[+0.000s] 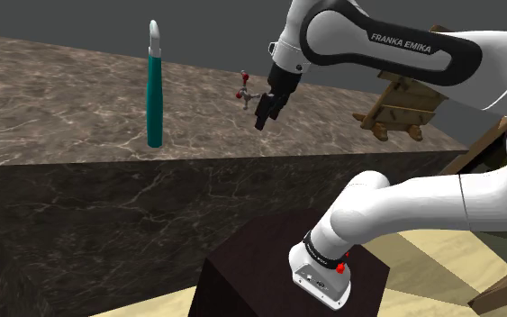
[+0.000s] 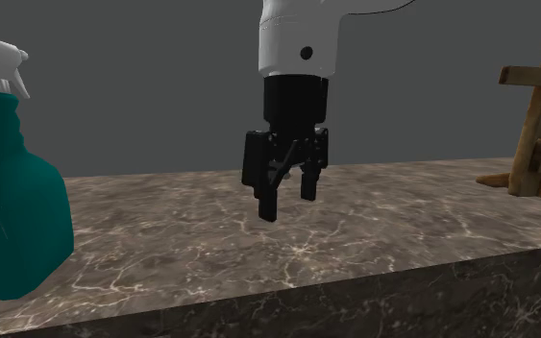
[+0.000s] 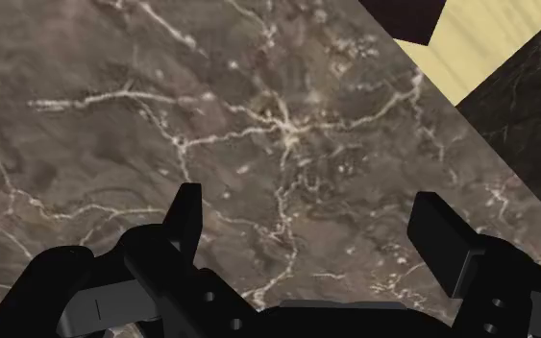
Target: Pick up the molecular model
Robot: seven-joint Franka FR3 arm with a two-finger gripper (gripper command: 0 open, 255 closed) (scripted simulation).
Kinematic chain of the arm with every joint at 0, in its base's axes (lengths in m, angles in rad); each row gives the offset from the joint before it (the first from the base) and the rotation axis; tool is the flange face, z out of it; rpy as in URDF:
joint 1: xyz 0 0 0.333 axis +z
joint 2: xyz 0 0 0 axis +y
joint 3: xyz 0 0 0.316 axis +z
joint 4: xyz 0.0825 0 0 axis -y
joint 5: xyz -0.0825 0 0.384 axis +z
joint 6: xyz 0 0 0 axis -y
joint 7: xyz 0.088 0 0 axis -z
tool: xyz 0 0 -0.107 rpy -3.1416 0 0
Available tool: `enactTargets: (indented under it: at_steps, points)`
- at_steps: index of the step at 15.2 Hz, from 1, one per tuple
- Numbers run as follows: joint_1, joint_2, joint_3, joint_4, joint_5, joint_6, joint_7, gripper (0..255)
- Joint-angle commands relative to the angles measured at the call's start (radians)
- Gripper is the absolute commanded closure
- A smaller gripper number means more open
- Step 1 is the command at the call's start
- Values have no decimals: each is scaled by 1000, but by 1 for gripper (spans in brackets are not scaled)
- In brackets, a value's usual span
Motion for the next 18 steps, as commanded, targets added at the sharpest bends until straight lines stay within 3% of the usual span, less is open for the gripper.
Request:
enactTargets:
  at_steps: [1,9,18]
  points:
    - [0,0,0,0,0,0,0,0]
    - [-37,281,-107,265,-36,7,-135,0]
    - [-63,619,-204,660,-8,-68,-283,0]
